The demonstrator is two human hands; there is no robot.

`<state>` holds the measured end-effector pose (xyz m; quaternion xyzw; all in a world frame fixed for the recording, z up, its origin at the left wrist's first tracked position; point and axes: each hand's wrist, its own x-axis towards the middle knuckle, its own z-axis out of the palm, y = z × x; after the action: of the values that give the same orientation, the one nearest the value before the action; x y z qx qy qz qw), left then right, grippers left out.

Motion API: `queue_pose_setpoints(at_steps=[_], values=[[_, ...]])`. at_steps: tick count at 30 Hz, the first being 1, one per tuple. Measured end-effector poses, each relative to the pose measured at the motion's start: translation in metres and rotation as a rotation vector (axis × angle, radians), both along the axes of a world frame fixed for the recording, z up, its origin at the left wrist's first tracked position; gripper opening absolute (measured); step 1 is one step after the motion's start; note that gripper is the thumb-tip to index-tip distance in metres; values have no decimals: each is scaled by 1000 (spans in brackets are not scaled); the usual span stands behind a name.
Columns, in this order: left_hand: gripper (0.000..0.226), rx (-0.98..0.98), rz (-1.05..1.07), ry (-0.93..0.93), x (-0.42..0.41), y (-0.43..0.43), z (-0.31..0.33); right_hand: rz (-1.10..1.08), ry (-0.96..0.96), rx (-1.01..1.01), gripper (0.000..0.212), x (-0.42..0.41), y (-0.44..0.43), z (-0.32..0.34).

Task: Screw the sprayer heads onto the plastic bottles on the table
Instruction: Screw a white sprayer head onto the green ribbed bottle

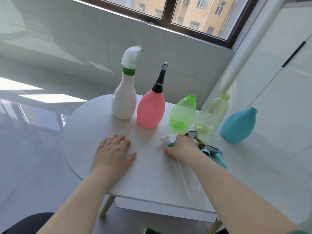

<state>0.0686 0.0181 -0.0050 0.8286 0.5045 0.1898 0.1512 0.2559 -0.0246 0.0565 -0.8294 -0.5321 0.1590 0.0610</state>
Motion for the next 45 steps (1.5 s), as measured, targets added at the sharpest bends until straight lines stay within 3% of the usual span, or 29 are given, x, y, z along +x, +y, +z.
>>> queue_pose_setpoints(at_steps=[1,3,13,20,25,29,33,37,45], values=[[47,7,4,-5,0,0,0,-36,38,6,18,2,0,2],[46,21,12,-15,0,0,0,-109,167,23,25,8,-1,7],[38,56,44,-30,1,-5,2,-175,1225,405,8,52,-37,17],[20,29,59,-88,10,-20,16,-201,1615,589,17,91,-66,-5],[21,91,-92,-235,65,-32,42,-236,1761,751,15,119,-76,-10],[45,142,-130,-455,137,-17,72,-235,1834,850,18,130,-80,-8],[84,-67,21,-557,183,12,70,-214,1851,911,18,139,-82,-12],[104,-307,119,-657,196,39,60,-205,1885,965,17,146,-81,-13],[107,-323,88,-648,207,58,52,-298,1861,1086,23,159,-76,-15]])
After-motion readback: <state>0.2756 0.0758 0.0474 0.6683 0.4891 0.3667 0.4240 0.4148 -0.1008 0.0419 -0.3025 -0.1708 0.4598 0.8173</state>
